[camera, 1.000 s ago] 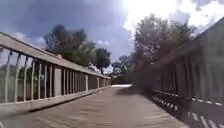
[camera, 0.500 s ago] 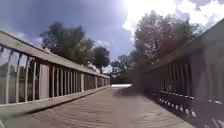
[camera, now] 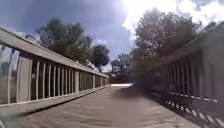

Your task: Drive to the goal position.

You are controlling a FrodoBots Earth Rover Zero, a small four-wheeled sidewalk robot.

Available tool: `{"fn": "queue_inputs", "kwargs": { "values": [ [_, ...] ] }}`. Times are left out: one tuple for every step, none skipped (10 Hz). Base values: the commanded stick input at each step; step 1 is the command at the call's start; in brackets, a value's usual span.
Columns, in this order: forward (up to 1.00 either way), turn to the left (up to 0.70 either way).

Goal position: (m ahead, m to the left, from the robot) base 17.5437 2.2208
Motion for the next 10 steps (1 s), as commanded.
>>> {"fn": "queue_inputs", "kwargs": {
  "values": [
    [0.85,0.00],
    [0.85,0.00],
    [0.85,0.00],
    [0.85,0.00],
    [0.85,0.00],
    [0.85,0.00],
    [0.85,0.00],
    [0.85,0.00],
    [0.85,0.00],
    [0.85,0.00]
  ]
}}
